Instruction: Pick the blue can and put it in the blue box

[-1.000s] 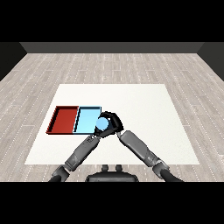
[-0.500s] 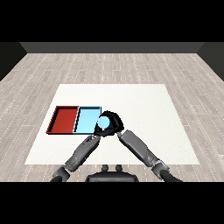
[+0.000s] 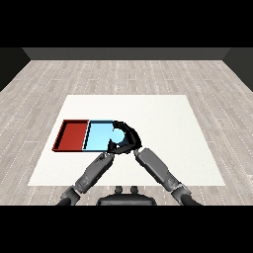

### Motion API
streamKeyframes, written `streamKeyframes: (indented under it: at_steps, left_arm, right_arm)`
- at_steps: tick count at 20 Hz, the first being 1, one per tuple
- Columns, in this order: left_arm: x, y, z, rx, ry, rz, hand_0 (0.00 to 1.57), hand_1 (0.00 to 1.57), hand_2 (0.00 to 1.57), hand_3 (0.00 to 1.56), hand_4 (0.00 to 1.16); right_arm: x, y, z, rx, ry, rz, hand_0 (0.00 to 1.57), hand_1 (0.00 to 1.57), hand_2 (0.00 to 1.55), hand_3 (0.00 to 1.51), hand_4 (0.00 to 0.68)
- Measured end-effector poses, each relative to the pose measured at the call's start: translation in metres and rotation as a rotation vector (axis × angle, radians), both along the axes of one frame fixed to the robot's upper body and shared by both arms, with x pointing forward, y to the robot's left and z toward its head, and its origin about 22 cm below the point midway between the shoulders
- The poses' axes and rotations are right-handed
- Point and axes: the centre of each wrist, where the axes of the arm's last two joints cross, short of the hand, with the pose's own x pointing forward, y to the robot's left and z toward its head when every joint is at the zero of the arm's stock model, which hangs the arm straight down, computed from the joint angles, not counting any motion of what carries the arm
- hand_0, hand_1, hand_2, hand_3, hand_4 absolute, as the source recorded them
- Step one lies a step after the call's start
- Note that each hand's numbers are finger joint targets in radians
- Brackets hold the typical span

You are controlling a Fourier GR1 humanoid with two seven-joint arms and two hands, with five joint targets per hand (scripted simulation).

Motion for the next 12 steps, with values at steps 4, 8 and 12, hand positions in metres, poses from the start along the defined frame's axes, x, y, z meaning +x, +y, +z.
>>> streamKeyframes:
  at_steps: [4, 8, 12]
  left_arm:
    - [-0.001, 0.006, -0.002, 0.01, 0.005, 0.006, 1.57, 1.57, 1.56, 1.49, 1.14]
    - [0.003, 0.0, 0.001, 0.034, -0.002, 0.013, 1.57, 1.57, 1.57, 1.51, 1.13]
    - [0.007, 0.008, -0.005, 0.047, -0.01, 0.027, 1.57, 1.57, 1.57, 1.5, 1.13]
  right_arm:
    - [0.001, 0.0, 0.003, 0.015, -0.003, 0.002, 0.0, 0.0, 0.0, 0.0, 0.0]
    - [0.002, -0.006, 0.004, 0.03, 0.018, -0.004, 0.0, 0.0, 0.0, 0.0, 0.0]
    - [-0.002, -0.02, 0.004, 0.049, 0.018, -0.008, 0.0, 0.0, 0.0, 0.0, 0.0]
